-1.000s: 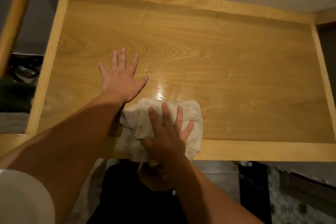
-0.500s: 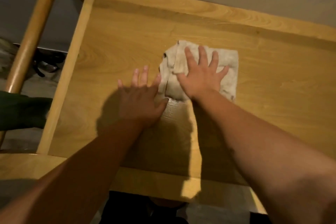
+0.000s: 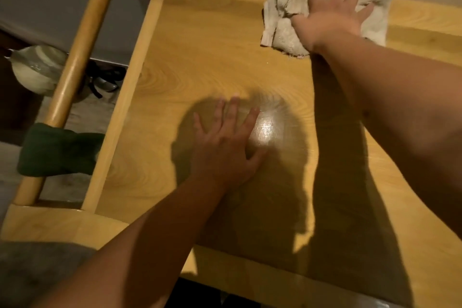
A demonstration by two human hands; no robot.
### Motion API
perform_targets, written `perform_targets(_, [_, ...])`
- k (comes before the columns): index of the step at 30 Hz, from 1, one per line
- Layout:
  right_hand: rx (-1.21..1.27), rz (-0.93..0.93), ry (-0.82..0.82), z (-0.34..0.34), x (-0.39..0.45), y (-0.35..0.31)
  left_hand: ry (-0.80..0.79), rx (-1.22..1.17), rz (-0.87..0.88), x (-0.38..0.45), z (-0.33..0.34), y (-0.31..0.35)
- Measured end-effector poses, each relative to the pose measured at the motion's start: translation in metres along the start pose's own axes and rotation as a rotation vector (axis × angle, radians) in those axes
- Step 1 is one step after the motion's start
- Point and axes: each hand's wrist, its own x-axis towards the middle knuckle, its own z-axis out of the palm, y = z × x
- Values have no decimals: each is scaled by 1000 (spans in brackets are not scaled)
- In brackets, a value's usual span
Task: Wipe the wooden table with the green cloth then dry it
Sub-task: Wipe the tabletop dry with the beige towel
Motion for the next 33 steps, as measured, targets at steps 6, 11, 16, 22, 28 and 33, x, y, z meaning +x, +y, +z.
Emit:
perform_targets(6, [2, 4, -33, -2, -51, 5, -87, -6, 11, 5, -1, -1])
perform_targets(11, [-6, -15, -81, 9, -148, 20, -49, 7, 18, 2, 3, -3])
perform_targets(16, [-3, -24, -90, 21, -253, 32, -41, 31, -9, 5, 10, -3])
perform_targets(22, [81, -50, -96, 29, -375, 33, -28, 25, -4, 5, 7, -2])
perform_targets(28, [-8, -37, -174, 40, -467, 48, -25, 24, -1, 4, 5, -2])
perform_targets(33, [57, -28, -162, 36, -466, 47, -58, 110, -36, 0, -6, 6])
